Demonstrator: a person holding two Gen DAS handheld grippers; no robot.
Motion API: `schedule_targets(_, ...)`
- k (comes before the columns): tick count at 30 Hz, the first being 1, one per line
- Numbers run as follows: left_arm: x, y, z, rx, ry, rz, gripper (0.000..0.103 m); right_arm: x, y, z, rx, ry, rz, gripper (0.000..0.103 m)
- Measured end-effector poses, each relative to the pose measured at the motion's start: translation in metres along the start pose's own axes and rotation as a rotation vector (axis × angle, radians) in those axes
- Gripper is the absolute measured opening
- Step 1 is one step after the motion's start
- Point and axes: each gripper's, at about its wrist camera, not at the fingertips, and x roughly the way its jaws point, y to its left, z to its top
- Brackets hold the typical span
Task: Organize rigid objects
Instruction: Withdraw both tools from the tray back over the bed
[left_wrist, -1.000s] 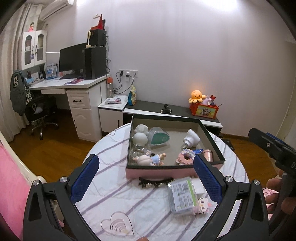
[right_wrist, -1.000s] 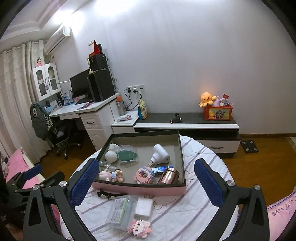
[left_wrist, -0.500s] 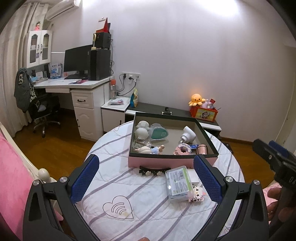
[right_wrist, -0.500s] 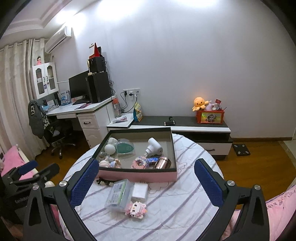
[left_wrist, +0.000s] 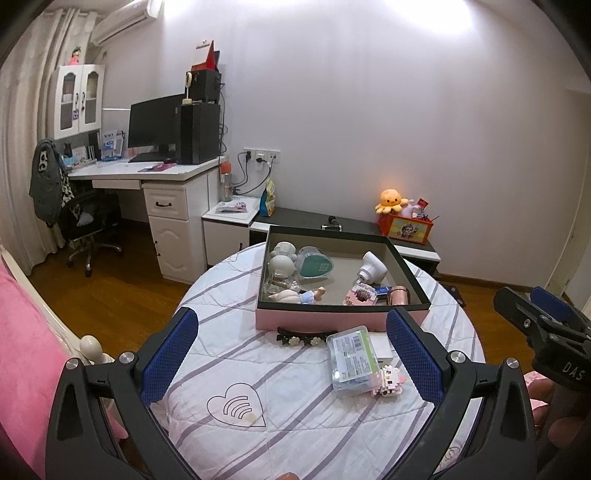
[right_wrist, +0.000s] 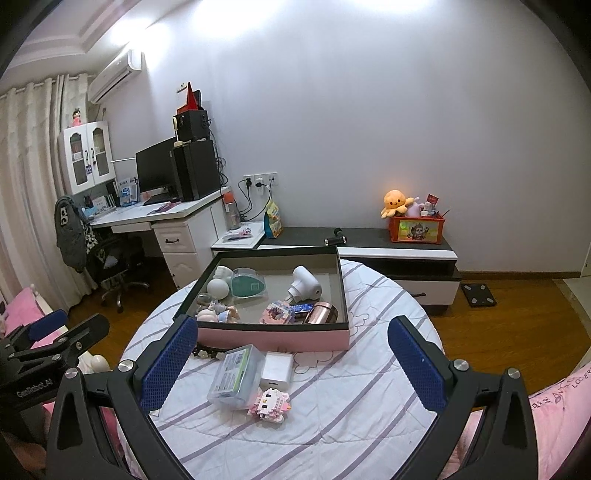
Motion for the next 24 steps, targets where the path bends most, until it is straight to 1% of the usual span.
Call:
schedule_targets(16,-0.001,0.000,-0.001,-0.001,0.004,0.000,0.103,0.000,-0.001,0.002,-0.005,0.012,-0.004,0.103)
schedule_targets(20,0.000,-0.001,-0.004,0.000,0.021,-0.003,0.103,0.008,-0.003,0.001,-0.013,0.033,-0.011,0.103)
schedule_targets(24,0.010,-0.005,-0.008,0.004,0.055,-0.014,0.103,0.018,-0.004,-0.005,-0.025,0.061,-0.018,0.103)
